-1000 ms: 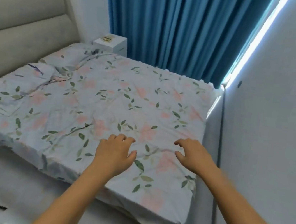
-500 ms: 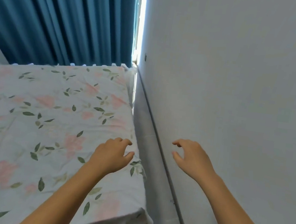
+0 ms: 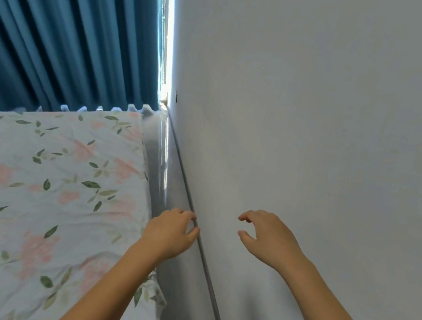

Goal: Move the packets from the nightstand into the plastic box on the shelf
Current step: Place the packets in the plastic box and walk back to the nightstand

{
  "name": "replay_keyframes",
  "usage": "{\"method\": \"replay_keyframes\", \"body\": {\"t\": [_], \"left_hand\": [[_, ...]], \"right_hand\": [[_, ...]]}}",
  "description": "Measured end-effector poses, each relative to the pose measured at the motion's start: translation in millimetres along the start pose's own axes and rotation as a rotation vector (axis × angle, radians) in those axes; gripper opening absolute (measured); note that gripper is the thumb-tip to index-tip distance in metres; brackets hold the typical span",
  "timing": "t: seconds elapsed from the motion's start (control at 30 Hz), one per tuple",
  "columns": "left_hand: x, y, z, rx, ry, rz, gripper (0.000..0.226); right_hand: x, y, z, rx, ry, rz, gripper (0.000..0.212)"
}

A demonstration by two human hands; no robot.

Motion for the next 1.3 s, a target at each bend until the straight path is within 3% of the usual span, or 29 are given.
{"method": "replay_keyframes", "body": {"t": [0.17,0.43,0.83,1.13,1.3], "left_hand": [[-8,44,-28,-0.063,-0.002,-0.043,0.046],[-45,166,-75,-0.093,-0.025,0.024,0.045],[-194,341,-258,-0.261,0.03,0.175,0.044],[-236,471,-346,-0.301,0.034,0.156,0.043],[-296,589,-385,-0.272,0.023,0.242,0.043]], "right_hand": [[0,63,-13,-0.071,0.014,-0.034,0.037],[-17,210,-33,-0.133,0.04,-0.043,0.039],[-76,504,-144,-0.21,0.072,-0.039,0.04],[-72,673,-195,-0.238,-0.026,-0.124,0.041],[-85,794,-219,-0.252,-0.003,-0.102,0.039]]}}
Point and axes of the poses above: each hand's wrist, its own y-axis towards the middle knuckle, its own x-axis out of the palm, z = x × y, the point moved 6 cm from there along y, towards the middle knuckle, and after that the axes turned 5 degrees about x, right-handed, at the moved point
